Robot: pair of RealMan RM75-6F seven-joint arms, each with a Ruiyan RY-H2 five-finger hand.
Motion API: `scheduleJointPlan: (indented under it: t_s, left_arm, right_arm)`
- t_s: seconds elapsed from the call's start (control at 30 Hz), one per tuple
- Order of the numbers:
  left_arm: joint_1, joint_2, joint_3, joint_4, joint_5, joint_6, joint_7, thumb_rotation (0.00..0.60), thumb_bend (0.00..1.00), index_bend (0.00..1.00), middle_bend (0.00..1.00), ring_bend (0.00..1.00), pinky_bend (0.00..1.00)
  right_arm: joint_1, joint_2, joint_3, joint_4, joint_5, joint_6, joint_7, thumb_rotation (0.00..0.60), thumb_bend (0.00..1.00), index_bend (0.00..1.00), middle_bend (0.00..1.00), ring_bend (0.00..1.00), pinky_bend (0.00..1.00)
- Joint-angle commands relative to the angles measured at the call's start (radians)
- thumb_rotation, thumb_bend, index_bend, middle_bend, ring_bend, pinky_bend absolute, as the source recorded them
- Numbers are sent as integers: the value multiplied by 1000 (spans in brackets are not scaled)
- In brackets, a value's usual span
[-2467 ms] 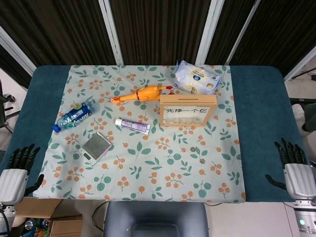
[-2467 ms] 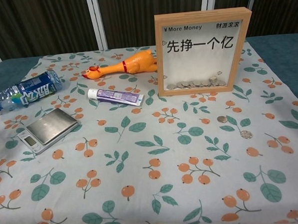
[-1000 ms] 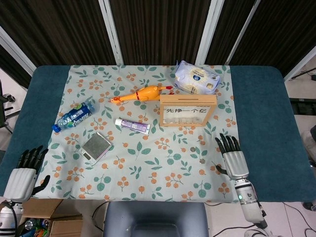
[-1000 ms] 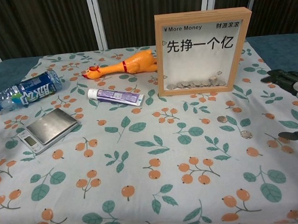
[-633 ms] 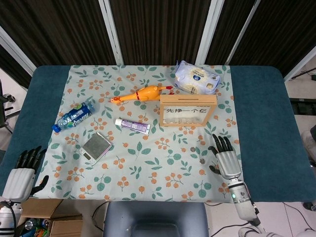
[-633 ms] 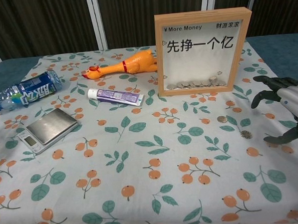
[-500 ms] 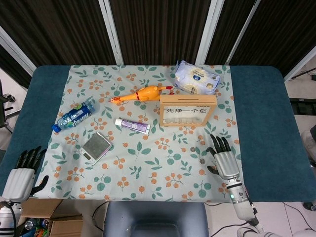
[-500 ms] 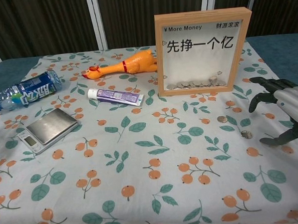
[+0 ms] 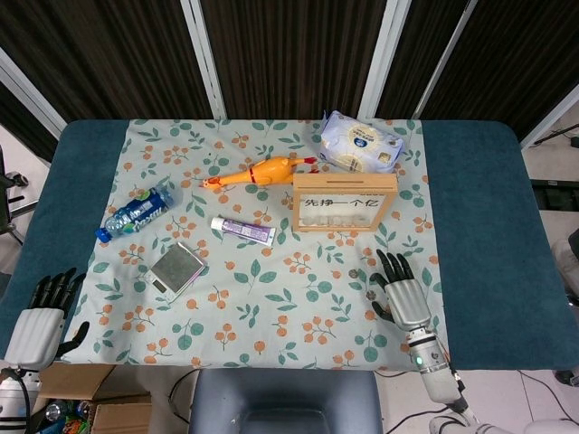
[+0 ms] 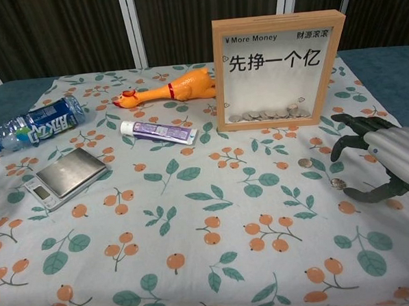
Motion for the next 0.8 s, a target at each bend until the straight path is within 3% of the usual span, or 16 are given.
scheduleJointPlan:
  t_s: [0.03, 0.5, 0.8]
  left_arm:
    - [0, 0, 0, 0, 0, 0, 0, 600, 356, 0, 0, 0, 0]
    - [0, 0, 2, 3, -3, -3, -4, 600, 355, 0, 0, 0, 0]
    - [-1, -2, 3, 6, -3, -6, -6, 600, 357, 0, 0, 0, 0]
  right_arm:
    - [-1, -3, -4, 4, -1, -2, 2, 600, 424, 492, 0, 0, 0]
    - [-8, -8, -19, 2, 0, -11, 7, 600, 424, 559, 0, 0, 0]
    - [-6, -13, -17, 6, 8, -23, -1, 600, 424, 553, 0, 0, 0]
